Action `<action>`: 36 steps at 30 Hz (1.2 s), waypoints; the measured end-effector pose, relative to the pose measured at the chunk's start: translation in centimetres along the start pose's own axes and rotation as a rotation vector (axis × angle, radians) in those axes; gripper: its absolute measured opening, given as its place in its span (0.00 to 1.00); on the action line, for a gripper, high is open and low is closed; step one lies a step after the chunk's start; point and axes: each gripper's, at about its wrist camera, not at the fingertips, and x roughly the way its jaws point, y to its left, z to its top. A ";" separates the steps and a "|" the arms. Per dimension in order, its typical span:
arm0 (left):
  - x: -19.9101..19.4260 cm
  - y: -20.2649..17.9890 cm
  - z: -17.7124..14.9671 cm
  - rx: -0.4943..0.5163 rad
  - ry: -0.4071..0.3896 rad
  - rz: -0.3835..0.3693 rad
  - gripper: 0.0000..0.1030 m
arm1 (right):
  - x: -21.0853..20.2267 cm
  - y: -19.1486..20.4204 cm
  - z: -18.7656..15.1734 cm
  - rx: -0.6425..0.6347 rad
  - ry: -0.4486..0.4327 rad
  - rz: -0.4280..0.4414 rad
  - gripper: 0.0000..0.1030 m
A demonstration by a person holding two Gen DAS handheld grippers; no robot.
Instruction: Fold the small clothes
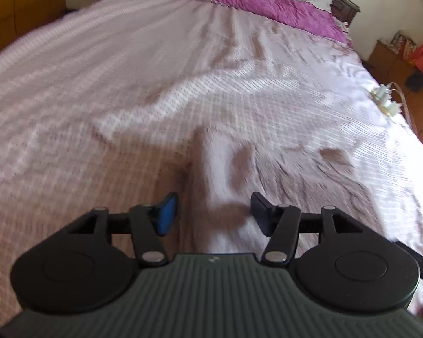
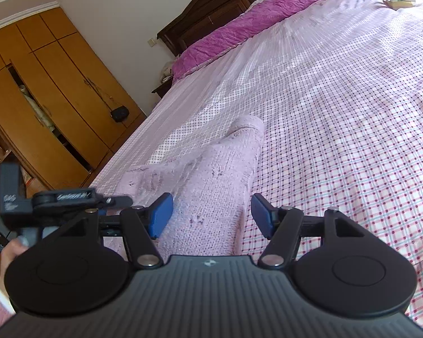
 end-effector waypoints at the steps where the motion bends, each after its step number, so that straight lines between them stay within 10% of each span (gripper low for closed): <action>1: -0.3 0.2 -0.4 -0.008 0.013 -0.022 0.57 | 0.1 0.0 0.0 0.001 0.001 0.000 0.67; 9: -1.1 0.9 -3.0 -0.033 0.031 -0.111 0.57 | 0.9 0.0 -0.6 0.015 0.026 0.005 0.69; 12: -1.0 1.0 -3.3 -0.055 0.002 -0.112 0.28 | 1.5 0.2 -1.0 0.020 0.051 0.014 0.70; 18: -4.2 2.6 -5.4 -0.115 -0.033 -0.073 0.24 | 1.6 2.0 -1.5 -0.073 0.059 0.043 0.72; 26: -3.5 4.5 -5.3 -0.173 -0.004 -0.099 0.28 | 1.9 3.1 -2.0 -0.117 0.074 0.019 0.75; 31: -4.2 3.6 -5.4 -0.138 -0.006 -0.059 0.55 | 1.7 1.9 -1.5 -0.043 0.079 0.035 0.76; 36: -4.6 3.5 -5.7 -0.154 0.017 -0.080 0.59 | 1.3 1.1 -1.4 -0.010 0.070 0.042 0.80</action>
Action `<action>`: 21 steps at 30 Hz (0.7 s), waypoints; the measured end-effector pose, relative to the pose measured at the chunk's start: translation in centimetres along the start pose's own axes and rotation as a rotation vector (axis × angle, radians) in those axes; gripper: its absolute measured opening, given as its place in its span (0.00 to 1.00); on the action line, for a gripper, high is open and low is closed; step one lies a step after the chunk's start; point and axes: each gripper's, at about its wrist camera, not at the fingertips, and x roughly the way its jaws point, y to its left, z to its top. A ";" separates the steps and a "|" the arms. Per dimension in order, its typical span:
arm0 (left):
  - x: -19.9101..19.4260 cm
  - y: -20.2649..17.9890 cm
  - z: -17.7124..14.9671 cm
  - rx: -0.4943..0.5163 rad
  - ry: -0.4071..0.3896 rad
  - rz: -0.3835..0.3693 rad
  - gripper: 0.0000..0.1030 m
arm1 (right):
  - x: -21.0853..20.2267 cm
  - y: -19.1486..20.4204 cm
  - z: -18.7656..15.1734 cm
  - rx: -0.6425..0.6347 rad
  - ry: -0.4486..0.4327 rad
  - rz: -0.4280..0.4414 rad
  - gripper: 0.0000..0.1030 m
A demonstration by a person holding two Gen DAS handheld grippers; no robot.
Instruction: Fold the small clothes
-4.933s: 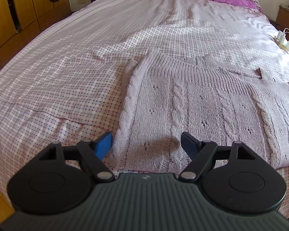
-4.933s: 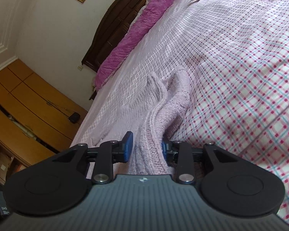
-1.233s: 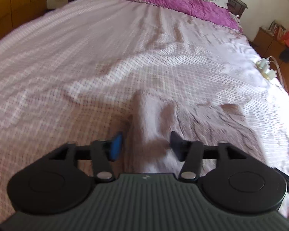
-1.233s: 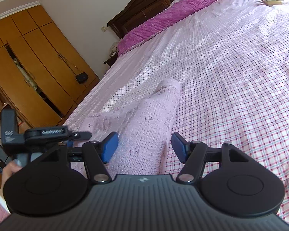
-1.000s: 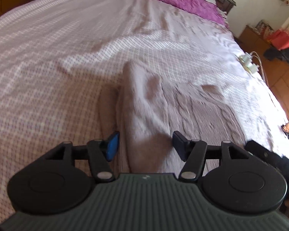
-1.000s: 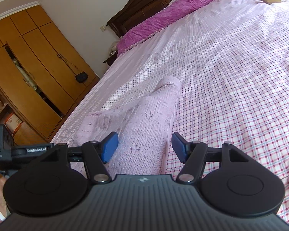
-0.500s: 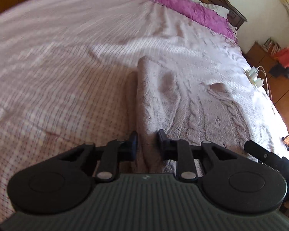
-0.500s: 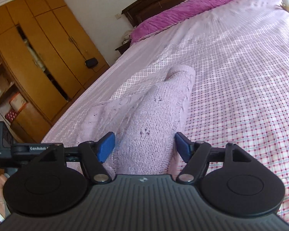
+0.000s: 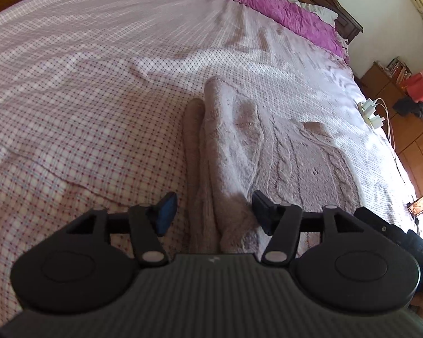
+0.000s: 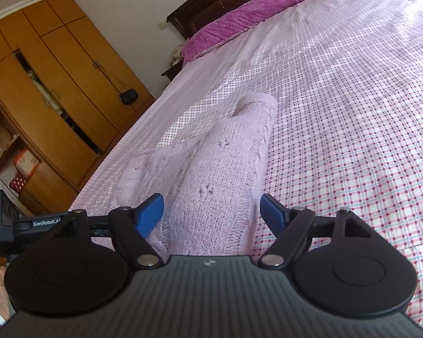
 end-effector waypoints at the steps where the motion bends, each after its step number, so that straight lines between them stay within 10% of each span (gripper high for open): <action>1: 0.0 0.0 -0.1 0.001 0.003 -0.002 0.60 | 0.0 -0.2 0.0 0.009 -0.002 0.002 0.81; 21: 1.4 -0.2 0.3 0.004 0.021 0.001 0.60 | 0.9 -2.5 0.3 0.102 0.040 0.065 0.87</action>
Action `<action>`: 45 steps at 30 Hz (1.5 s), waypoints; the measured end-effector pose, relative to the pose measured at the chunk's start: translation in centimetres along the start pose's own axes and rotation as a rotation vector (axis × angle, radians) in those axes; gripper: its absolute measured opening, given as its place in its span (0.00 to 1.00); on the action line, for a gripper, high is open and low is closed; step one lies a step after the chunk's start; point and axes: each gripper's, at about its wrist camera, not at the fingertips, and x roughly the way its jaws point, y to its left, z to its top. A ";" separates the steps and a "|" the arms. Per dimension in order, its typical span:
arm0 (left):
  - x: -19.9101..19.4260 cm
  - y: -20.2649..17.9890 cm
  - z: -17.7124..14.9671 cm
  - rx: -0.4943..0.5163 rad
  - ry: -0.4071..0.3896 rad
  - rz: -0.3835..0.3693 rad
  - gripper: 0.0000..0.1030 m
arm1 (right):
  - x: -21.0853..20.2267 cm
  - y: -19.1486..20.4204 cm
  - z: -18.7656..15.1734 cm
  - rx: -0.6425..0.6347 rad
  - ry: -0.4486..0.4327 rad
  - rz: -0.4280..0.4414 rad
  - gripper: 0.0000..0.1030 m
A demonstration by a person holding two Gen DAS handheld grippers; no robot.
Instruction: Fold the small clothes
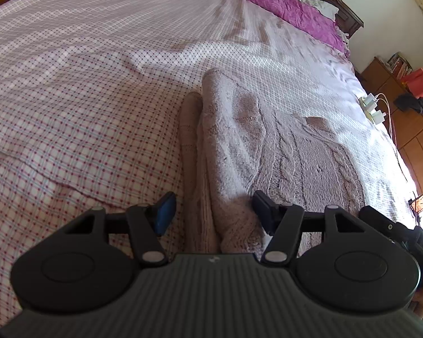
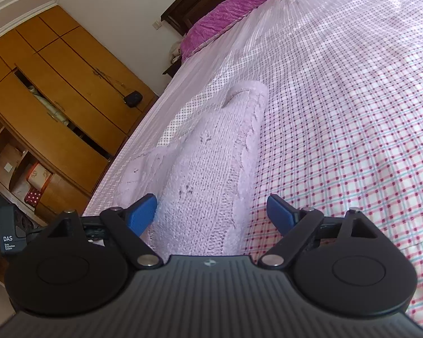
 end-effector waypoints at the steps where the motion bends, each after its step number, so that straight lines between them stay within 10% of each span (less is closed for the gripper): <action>1: 0.1 0.0 0.0 -0.002 0.000 -0.002 0.60 | 0.2 -0.1 0.1 0.003 0.005 0.008 0.87; 22: 0.7 1.8 0.5 -0.093 0.020 -0.121 0.61 | 3.8 0.0 0.8 0.021 0.054 0.093 0.93; 30: -0.9 -0.1 3.1 -0.007 -0.087 -0.029 0.61 | 0.0 -0.2 0.8 0.011 -0.128 0.005 0.93; 38: 4.3 -2.1 6.2 0.053 -0.087 0.051 0.60 | 1.4 -0.8 2.6 -0.011 -0.205 -0.082 0.54; 45: 5.4 0.0 5.6 0.042 -0.115 0.186 0.56 | 4.9 2.9 1.9 -0.191 -0.154 -0.137 0.49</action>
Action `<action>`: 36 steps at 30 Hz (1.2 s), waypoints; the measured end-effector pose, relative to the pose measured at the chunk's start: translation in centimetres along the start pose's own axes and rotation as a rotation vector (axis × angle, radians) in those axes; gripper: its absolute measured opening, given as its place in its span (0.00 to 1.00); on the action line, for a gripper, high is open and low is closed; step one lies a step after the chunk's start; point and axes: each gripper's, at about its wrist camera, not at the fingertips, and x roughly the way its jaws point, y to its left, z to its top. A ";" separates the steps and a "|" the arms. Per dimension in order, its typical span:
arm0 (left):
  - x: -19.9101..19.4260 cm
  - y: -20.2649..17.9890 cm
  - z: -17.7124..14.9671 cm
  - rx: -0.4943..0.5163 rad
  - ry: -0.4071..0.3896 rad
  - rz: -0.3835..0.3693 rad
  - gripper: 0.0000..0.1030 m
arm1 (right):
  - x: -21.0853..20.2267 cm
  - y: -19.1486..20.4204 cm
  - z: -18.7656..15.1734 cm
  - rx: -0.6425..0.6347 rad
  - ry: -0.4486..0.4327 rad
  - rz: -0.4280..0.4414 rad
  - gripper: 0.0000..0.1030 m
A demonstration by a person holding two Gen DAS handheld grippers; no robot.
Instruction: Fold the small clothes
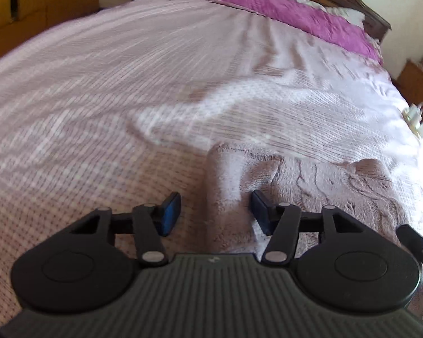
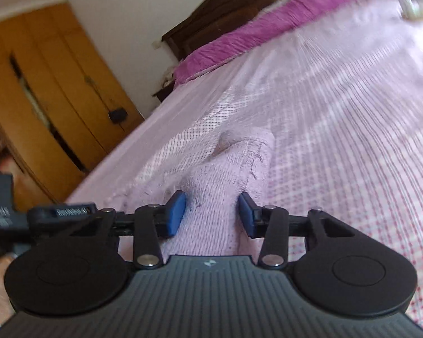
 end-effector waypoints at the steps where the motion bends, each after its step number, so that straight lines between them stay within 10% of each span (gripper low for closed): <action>1: 0.1 0.6 0.0 -0.027 0.005 -0.020 0.56 | 0.3 0.3 0.0 -0.012 0.002 -0.013 0.49; 18: -7.8 -0.4 -3.2 0.067 0.073 -0.116 0.59 | -6.3 0.0 -0.4 -0.002 0.026 -0.041 0.53; 23: -7.7 -0.4 -4.6 0.100 0.092 -0.093 0.59 | -7.5 -0.4 -0.6 0.008 0.034 -0.041 0.69; 36: -5.0 1.6 -4.7 -0.070 0.163 -0.231 0.61 | -3.4 -4.8 -1.3 0.269 0.205 0.184 0.87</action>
